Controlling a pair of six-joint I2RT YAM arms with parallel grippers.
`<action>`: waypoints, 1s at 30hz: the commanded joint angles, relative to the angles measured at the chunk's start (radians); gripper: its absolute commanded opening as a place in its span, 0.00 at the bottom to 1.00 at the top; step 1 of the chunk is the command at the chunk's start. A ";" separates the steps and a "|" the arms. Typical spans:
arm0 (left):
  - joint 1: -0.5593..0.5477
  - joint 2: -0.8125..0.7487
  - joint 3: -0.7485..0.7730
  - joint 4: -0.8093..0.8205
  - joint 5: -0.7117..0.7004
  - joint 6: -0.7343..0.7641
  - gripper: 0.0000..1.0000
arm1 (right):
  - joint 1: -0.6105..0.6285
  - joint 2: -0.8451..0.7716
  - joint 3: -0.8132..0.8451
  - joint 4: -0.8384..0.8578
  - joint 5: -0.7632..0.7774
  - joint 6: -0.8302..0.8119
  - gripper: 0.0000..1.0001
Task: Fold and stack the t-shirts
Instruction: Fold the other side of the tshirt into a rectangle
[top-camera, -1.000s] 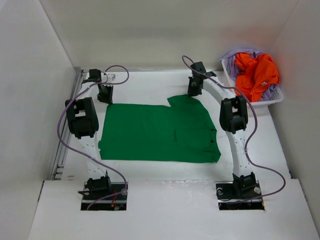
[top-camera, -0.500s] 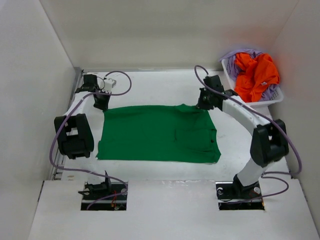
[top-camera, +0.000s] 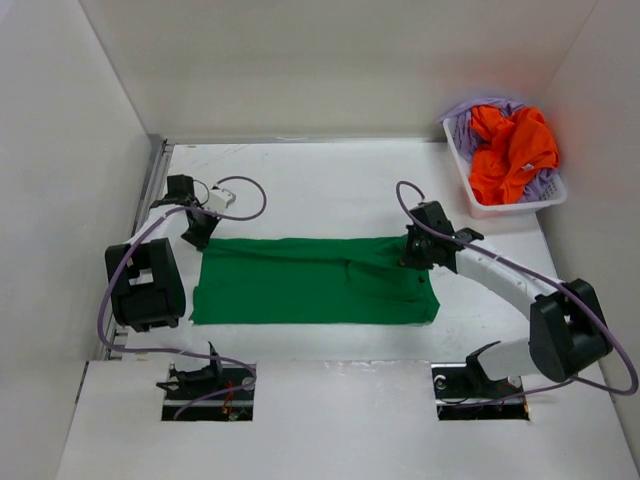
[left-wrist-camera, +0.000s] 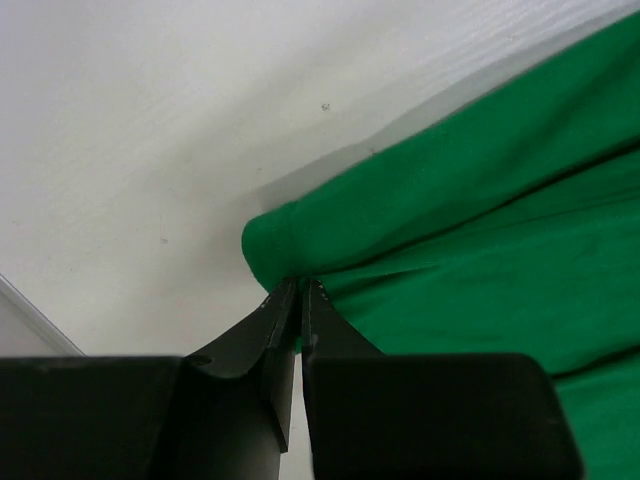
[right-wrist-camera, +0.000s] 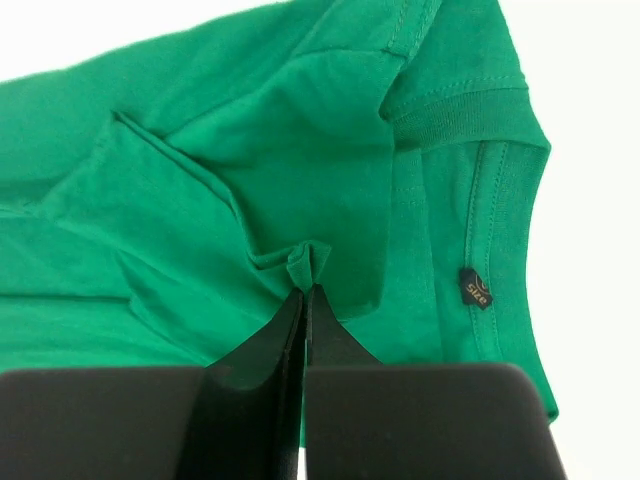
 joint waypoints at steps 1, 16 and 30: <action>0.003 -0.085 -0.025 0.044 -0.017 0.063 0.01 | 0.008 -0.066 -0.011 0.046 0.033 0.040 0.00; -0.062 -0.113 0.009 0.157 -0.042 0.080 0.04 | -0.006 -0.027 0.009 0.085 0.043 0.011 0.00; -0.120 -0.088 0.032 0.332 -0.057 0.064 0.05 | -0.116 0.090 0.245 0.044 0.069 -0.143 0.00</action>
